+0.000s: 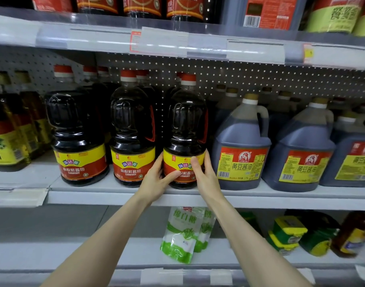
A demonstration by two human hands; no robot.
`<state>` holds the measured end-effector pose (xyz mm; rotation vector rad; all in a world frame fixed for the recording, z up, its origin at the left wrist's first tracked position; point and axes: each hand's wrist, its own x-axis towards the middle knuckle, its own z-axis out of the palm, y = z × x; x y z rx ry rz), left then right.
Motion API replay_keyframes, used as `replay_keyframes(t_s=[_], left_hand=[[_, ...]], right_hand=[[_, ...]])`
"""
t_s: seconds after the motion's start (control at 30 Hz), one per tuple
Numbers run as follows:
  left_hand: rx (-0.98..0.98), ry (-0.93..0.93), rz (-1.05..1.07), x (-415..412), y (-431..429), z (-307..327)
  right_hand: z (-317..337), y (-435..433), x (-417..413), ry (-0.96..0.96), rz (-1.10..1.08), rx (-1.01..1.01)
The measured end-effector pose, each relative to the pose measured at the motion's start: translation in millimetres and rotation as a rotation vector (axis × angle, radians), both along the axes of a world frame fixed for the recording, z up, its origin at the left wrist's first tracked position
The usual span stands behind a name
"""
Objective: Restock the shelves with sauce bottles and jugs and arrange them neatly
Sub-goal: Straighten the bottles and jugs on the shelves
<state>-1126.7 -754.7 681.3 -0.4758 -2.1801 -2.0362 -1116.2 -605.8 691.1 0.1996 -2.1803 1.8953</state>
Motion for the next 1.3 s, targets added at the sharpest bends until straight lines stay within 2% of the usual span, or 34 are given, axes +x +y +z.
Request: replay_keyframes(t_s=[0.43, 1.3], left_hand=[[0.023, 0.025, 0.061, 1.1, -0.4, -6.3], [-0.037, 0.015, -0.003, -0.8, -1.6, -0.5]], right_hand=[[-1.0, 4.2, -2.1, -0.036, 0.044, 0.017], [2.8, 6.1, 0.1, -0.063, 0.01, 0.003]])
